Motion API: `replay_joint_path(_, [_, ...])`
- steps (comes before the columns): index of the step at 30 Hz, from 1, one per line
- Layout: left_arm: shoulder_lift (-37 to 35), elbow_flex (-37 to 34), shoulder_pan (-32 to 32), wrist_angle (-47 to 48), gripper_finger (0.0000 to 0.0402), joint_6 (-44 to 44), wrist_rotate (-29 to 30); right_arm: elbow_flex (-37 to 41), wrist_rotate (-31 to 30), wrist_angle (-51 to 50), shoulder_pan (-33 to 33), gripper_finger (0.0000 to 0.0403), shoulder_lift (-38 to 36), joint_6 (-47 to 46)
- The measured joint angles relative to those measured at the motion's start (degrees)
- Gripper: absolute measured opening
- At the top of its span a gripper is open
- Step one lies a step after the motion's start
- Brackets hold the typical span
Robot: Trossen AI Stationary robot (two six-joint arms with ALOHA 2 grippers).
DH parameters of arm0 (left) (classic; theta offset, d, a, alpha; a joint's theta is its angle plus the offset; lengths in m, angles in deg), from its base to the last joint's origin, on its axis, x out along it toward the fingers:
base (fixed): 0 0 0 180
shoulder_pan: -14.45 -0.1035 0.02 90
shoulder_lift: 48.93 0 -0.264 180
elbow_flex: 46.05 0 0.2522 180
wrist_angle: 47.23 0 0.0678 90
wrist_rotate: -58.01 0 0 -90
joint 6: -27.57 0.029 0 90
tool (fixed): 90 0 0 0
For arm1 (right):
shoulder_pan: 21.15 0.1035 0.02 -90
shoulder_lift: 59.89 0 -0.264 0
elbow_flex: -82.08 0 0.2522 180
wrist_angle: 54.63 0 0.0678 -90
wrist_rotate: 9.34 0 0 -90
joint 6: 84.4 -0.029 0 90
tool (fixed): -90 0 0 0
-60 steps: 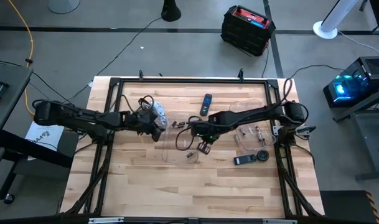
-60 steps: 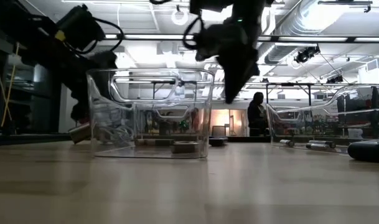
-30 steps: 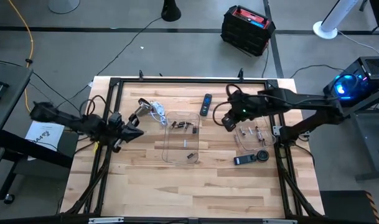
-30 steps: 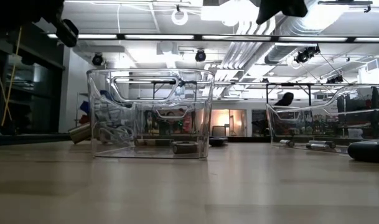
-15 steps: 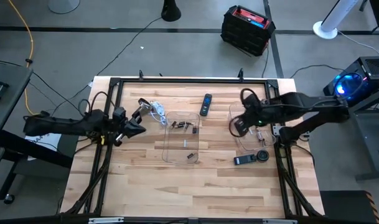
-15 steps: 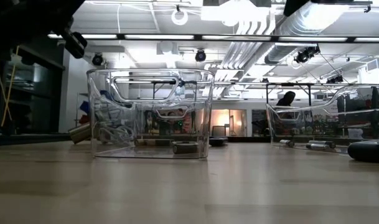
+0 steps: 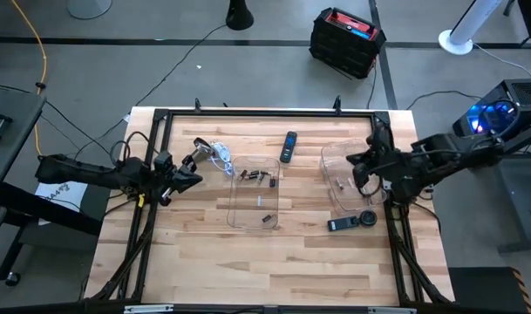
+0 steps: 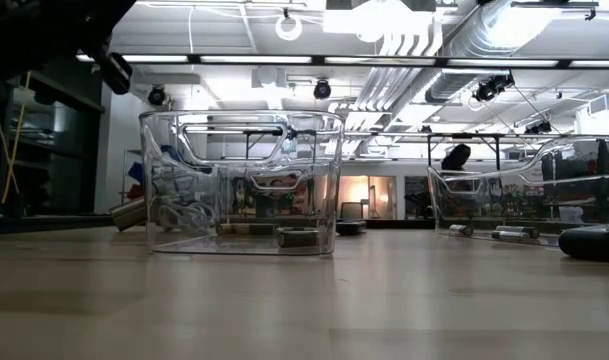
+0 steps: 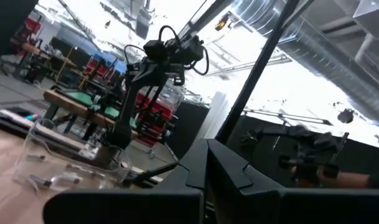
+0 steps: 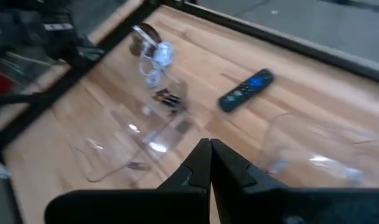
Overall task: Sort batteries
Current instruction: Return to Home Position
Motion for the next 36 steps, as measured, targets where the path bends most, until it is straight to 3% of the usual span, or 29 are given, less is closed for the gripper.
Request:
replay_joint_path(4, [0.02, 0.0, 0.0, 0.78, 0.0, -0.96, 0.28, 18.81, -0.23, 19.18, 0.91, 0.0, -9.58, 2.32])
replay_joint_path(10, [0.03, 0.02, 0.0, 1.71, 0.0, -0.99, 0.31, 46.44, 4.02, 62.32, -2.27, 0.0, -21.41, 19.29])
replay_joint_path(14, [0.03, 0.02, 0.0, 1.65, 0.0, -0.99, 0.31, 58.75, 7.85, 77.66, -6.9, 0.0, -27.4, 25.7])
replay_joint_path(17, [0.03, 0.02, 0.0, 1.64, 0.0, -0.96, 0.33, 64.87, 12.38, 82.4, -10.02, 0.0, -31.85, 29.39])
replay_joint_path(21, [0.03, 0.02, 0.0, 1.65, 0.0, -0.96, 0.39, 69.67, 19.49, 83.74, -12.3, 0.0, -36.57, 40.89])
replay_joint_path(25, [0.03, 0.02, 0.0, 1.66, 0.0, -0.98, 0.37, 72.12, 19.21, 80.7, -14.18, 0.0, -39.05, 47.72])
replay_joint_path(36, [-1.51, 0.04, 0.0, 3.66, 0.0, -0.96, 0.37, 72.16, 18.07, 68.24, -15.8, 0.0, -39.24, 47.68])
